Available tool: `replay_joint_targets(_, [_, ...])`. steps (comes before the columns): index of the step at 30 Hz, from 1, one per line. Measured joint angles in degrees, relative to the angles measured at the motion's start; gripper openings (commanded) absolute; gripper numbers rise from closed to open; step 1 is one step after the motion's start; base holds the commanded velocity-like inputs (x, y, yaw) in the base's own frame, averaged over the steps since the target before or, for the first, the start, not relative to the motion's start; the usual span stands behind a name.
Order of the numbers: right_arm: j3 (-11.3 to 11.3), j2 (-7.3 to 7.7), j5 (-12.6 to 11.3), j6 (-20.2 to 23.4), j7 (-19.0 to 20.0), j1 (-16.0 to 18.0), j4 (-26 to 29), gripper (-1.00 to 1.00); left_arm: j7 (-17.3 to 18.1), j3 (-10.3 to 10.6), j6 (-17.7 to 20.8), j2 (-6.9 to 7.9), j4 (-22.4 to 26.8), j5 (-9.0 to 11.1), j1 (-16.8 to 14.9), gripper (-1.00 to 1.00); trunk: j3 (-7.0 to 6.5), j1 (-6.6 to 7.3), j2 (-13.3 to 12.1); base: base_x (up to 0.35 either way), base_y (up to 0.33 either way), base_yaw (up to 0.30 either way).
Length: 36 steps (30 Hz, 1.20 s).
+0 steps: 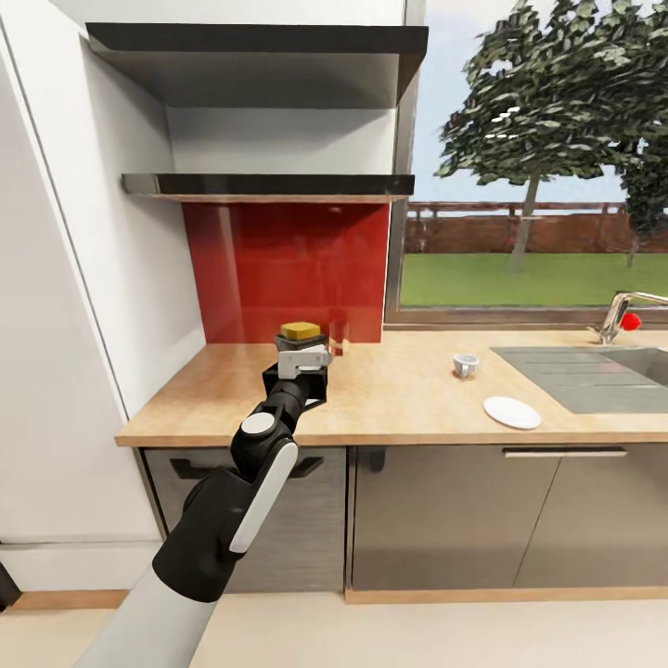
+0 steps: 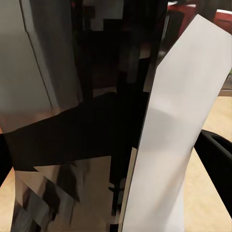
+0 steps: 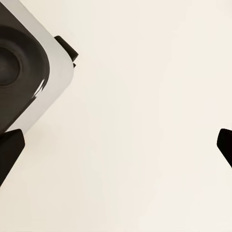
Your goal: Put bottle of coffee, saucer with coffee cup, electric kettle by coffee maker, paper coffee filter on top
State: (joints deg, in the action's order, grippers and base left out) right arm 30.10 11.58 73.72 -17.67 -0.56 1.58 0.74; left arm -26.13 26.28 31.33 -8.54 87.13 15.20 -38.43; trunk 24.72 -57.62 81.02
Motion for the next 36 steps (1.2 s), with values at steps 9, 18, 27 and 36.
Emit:
replay_joint_targets(9, [0.0,0.0,0.0,0.0,0.0,0.0,0.0,1.0,0.0,0.0,0.0,0.0,0.0,0.0,0.0,-1.0,1.62,-1.98,3.6,0.0,0.0,0.0])
replay_joint_targets(18, [0.0,0.0,0.0,0.0,-0.1,0.0,0.0,1.0,0.0,0.1,0.0,0.0,0.0,0.0,0.0,-1.0,3.23,-3.96,7.2,0.0,0.0,0.0])
replay_joint_targets(27, [0.0,0.0,0.0,0.0,-0.1,0.0,0.0,1.0,0.0,1.5,0.0,-0.01,-0.1,0.1,0.0,-1.0,3.42,-4.18,7.6,0.0,0.0,-0.104])
replay_joint_targets(36, [0.0,0.0,0.0,0.0,-0.1,0.0,0.0,1.0,-0.1,3.8,0.0,-0.01,-0.2,0.0,0.0,-1.0,3.42,-4.18,7.6,0.0,0.0,-0.268])
